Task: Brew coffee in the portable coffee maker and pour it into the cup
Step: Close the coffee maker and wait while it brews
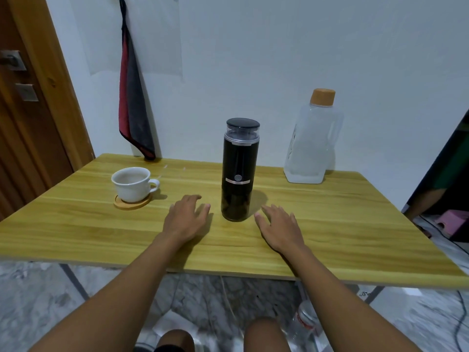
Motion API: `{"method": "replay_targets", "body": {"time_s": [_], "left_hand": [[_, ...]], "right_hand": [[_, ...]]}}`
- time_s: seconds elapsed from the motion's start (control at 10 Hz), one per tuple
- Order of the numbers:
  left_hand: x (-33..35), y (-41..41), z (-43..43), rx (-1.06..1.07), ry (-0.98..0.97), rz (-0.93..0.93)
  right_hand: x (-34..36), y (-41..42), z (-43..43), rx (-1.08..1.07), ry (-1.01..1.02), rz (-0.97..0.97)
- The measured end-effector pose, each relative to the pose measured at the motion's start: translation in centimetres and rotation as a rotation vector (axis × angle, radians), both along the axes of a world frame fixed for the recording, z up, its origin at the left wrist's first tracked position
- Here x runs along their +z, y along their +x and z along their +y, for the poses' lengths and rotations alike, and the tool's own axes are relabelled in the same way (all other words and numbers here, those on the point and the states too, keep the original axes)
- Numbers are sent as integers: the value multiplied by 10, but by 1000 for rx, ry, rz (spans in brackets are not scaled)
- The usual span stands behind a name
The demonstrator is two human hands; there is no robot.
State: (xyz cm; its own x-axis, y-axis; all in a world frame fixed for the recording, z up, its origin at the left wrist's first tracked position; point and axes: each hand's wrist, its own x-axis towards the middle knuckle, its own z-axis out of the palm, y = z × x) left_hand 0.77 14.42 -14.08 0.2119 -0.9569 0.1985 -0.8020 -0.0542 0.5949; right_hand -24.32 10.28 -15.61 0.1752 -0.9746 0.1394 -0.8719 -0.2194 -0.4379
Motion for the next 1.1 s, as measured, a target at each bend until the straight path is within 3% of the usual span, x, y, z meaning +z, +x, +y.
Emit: {"method": "replay_targets", "body": {"time_s": [0.2, 1.1], "left_hand": [[-8, 5, 5, 9, 11, -118], [-7, 4, 7, 14, 21, -164]], "right_hand": [[-3, 2, -1, -17, -18, 53], [-2, 3, -1, -29, -22, 83]]}}
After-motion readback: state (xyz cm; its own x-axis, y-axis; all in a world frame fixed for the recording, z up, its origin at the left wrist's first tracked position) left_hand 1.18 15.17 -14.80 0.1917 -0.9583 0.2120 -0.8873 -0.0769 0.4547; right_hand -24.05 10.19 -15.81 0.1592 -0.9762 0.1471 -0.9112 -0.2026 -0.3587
